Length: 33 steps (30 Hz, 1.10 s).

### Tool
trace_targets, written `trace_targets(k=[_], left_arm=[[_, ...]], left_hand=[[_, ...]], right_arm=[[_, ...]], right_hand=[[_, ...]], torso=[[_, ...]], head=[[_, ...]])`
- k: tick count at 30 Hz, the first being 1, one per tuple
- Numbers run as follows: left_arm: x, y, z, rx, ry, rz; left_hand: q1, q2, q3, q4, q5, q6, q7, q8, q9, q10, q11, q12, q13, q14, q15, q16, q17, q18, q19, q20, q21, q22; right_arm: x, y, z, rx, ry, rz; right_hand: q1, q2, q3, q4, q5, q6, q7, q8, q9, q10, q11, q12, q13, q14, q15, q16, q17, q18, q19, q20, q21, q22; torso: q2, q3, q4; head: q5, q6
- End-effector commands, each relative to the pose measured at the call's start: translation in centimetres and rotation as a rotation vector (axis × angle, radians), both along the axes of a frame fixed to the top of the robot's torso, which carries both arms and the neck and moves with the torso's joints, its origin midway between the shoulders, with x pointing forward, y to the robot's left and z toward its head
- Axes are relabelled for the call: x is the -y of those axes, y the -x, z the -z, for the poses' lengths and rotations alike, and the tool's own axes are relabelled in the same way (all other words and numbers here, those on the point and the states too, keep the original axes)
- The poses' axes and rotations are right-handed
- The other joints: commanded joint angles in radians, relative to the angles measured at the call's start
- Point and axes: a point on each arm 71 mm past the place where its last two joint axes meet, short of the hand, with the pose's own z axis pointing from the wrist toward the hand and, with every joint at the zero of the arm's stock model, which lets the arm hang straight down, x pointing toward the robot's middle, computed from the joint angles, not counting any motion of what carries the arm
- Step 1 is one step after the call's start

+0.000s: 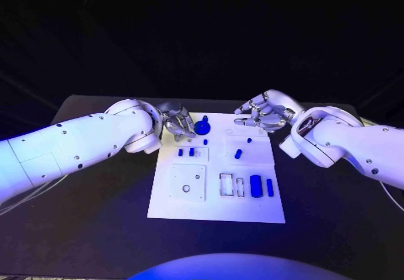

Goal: Assemble the parts on the task board

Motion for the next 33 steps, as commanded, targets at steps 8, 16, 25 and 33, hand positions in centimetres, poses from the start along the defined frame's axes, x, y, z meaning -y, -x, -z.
trace_targets(k=[8,16,25,33], left_arm=[[3.0,0.3,0.2,0.372,-0.11,0.23],[4.2,0.5,1.0,0.345,-0.219,0.287],[4.8,0.6,1.5,0.297,-0.277,0.313],[5.4,0.8,1.8,0.276,-0.292,0.333]], left_hand=[[0.033,-0.047,0.023,-0.019,-0.049,0.11,-0.023,-0.069,-0.153,0.062,-0.002,-0.099,-0.176,0.082,-0.004,-0.043,-0.086,0.011,0.091,-0.006,-0.051,-0.068],[0.027,-0.049,0.038,-0.008,-0.049,0.252,-0.02,-0.141,-0.234,0.141,-0.018,-0.157,-0.268,0.247,-0.027,0.195,0.073,0.011,0.23,-0.028,0.007,-0.043],[0.015,-0.061,0.07,0.009,-0.049,0.34,-0.018,-0.215,-0.276,0.227,-0.025,-0.236,-0.308,0.35,-0.034,0.553,0.429,-0.039,0.332,-0.038,0.38,0.243],[0.01,-0.067,0.076,0.012,-0.05,0.365,-0.019,-0.235,-0.283,0.256,-0.027,-0.265,-0.306,0.364,-0.036,0.596,0.467,-0.053,0.349,-0.039,0.489,0.327]], right_arm=[[-0.2,0.0,0.1,-0.008,0.006,-0.013],[-0.3,0.0,0.2,-0.01,0.006,-0.016],[-0.3,0.0,0.2,-0.01,0.005,-0.019],[-0.3,0.1,0.2,-0.009,0.004,-0.02]], right_hand=[[0.008,0.017,-0.002,0.0,0.006,-0.002,0.0,0.006,-0.002,-0.008,0.0,-0.005,-0.003,0.042,0.001,-0.007,-0.002,0.008,-0.007,-0.001,-0.007,-0.003],[0.009,0.017,-0.002,0.0,0.006,-0.002,0.0,0.006,-0.002,-0.008,0.0,-0.005,-0.003,0.042,0.001,-0.007,-0.002,0.008,-0.007,-0.001,-0.007,-0.003],[0.009,0.017,-0.002,0.0,0.006,-0.002,0.0,0.006,-0.002,-0.008,0.0,-0.005,-0.003,0.042,0.001,-0.007,-0.002,0.008,-0.007,-0.001,-0.007,-0.003],[0.009,0.017,-0.002,0.0,0.006,-0.002,0.0,0.006,-0.002,-0.008,0.0,-0.005,-0.003,0.042,0.001,-0.007,-0.002,0.008,-0.007,-0.001,-0.007,-0.003]], torso=[[0.002,-0.0011,-0.0038],[0.002,-0.0006,-0.0044],[0.002,-0.0001,-0.0034],[0.003,-0.0007,-0.0026]], head=[[-0.009,0.006],[-0.01,0.007],[-0.012,0.006],[-0.015,0.003]])
